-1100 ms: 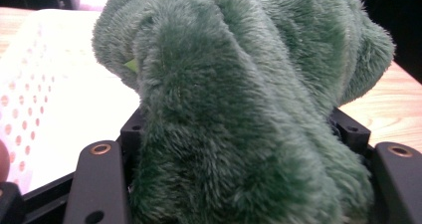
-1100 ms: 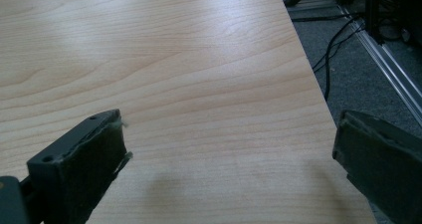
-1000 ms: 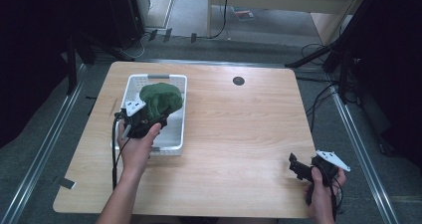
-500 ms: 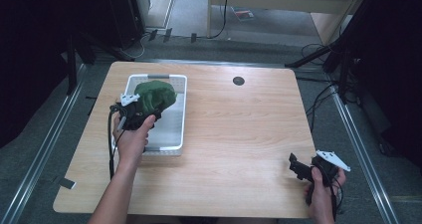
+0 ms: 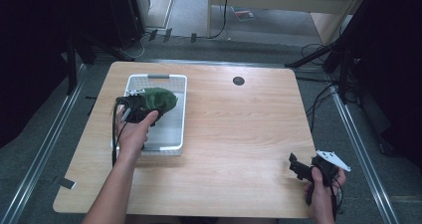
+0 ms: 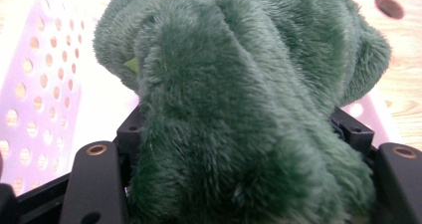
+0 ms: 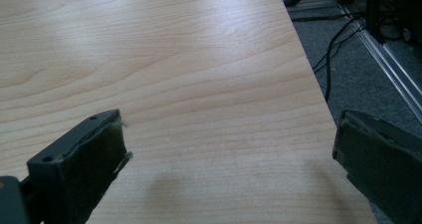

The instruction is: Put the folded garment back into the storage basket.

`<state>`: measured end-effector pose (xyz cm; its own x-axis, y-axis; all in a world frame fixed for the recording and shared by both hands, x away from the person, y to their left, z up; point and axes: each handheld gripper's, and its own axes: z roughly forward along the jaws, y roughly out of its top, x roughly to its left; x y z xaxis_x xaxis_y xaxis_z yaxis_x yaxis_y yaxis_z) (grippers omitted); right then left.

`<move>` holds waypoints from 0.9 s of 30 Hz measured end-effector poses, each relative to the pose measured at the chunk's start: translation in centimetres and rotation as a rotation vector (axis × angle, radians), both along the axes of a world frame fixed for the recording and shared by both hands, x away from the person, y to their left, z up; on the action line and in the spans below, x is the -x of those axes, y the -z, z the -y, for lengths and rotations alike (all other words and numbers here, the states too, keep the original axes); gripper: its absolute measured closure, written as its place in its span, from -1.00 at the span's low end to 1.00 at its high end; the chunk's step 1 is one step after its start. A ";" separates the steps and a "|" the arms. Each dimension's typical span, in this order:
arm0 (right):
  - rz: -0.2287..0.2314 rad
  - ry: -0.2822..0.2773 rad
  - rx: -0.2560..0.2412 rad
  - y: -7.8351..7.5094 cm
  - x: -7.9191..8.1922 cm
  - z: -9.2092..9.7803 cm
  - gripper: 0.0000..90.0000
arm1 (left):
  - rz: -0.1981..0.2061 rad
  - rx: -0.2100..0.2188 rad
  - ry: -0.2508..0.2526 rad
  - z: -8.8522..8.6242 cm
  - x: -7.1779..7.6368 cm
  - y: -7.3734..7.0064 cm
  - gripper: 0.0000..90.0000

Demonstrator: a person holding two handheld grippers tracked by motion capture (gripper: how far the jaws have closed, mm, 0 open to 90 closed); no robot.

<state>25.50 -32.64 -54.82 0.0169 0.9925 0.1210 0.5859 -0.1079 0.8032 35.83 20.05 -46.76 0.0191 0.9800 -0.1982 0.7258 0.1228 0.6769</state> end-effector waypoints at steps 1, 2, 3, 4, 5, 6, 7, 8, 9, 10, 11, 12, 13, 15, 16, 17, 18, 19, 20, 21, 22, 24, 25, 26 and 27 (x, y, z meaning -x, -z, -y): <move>0.000 -0.001 0.001 0.0 0.0 0.0 -0.99 | -0.013 0.000 0.002 -0.1 -0.1 0.1 -0.31; 0.000 0.000 0.001 0.0 0.0 0.0 -0.99 | -0.026 0.002 0.002 -0.1 -0.1 0.2 -0.32; 0.000 0.000 0.001 0.0 0.0 0.0 -0.99 | -0.036 0.001 0.001 -0.1 -0.2 0.4 -0.34; 0.000 0.000 0.001 0.0 0.0 0.0 -0.99 | -0.050 0.003 -0.005 -0.2 -0.3 0.5 -0.35; 0.000 0.001 0.000 0.0 0.0 0.0 -0.99 | -0.065 0.004 -0.003 -0.2 -0.4 0.5 -0.37; 0.000 0.001 0.000 0.0 0.0 0.0 -0.99 | -0.074 0.007 -0.004 -0.3 -0.4 0.6 -0.40; 0.000 0.000 0.001 0.0 0.0 0.0 -0.99 | -0.077 0.005 -0.003 -0.3 -0.4 0.6 -0.42; 0.000 0.000 0.001 0.0 0.0 0.0 -0.99 | -0.079 0.010 -0.007 -0.3 -0.5 0.7 -0.45; 0.000 -0.001 0.002 0.0 0.0 0.0 -0.99 | -0.082 0.019 -0.006 -0.3 -0.5 0.7 -0.48; 0.000 0.001 0.000 0.0 0.0 0.0 -0.99 | -0.080 0.027 -0.004 -0.4 -0.5 0.7 -0.53; 0.001 0.001 0.001 0.0 0.0 0.0 -0.99 | -0.083 0.039 -0.003 -0.3 -0.5 0.7 -0.58; 0.000 0.002 0.000 0.0 0.0 0.0 -0.99 | -0.084 0.046 -0.001 -0.3 -0.5 0.7 -0.61; 0.000 0.002 0.000 0.0 0.0 0.0 -0.99 | -0.086 0.052 0.001 -0.3 -0.5 0.6 -0.64; 0.001 0.002 0.000 0.0 0.0 0.0 -0.99 | -0.090 0.056 0.001 -0.3 -0.4 0.6 -0.70; 0.001 0.002 0.000 0.0 0.0 0.0 -0.99 | -0.089 0.060 0.000 -0.3 -0.3 0.5 -0.71; 0.001 0.003 -0.001 0.0 0.0 0.0 -0.99 | -0.089 0.065 0.003 -0.2 -0.2 0.4 -0.76; 0.001 0.003 -0.001 0.0 0.0 0.0 -0.99 | -0.085 0.064 0.009 -0.2 0.0 0.4 -0.79; 0.001 0.003 -0.001 0.0 0.0 0.0 -0.99 | -0.082 0.062 0.009 -0.1 0.1 0.3 -0.79; 0.001 0.002 -0.001 0.0 0.0 0.0 -0.99 | -0.082 0.064 0.017 -0.2 0.3 0.3 -0.79; 0.001 0.003 0.000 0.0 0.0 0.0 -0.99 | -0.072 0.070 0.012 -0.1 0.5 0.2 -0.81; 0.002 0.002 0.000 0.0 0.0 0.0 -0.99 | -0.061 0.075 0.011 -0.2 0.7 0.2 -0.81; 0.002 0.002 0.000 0.0 0.0 0.0 -0.99 | -0.029 0.087 0.017 -0.3 1.2 0.0 -0.81; -0.002 0.001 -0.002 0.0 0.0 0.0 -0.99 | 0.010 0.106 0.033 -0.4 1.5 -0.1 -0.81; 0.001 0.001 0.000 0.0 0.0 0.0 -0.99 | 0.037 0.103 0.049 -0.5 1.8 -0.2 -0.82; 0.000 0.000 0.002 0.0 0.0 0.0 -0.99 | 0.061 0.094 0.061 -0.5 2.0 -0.3 -0.83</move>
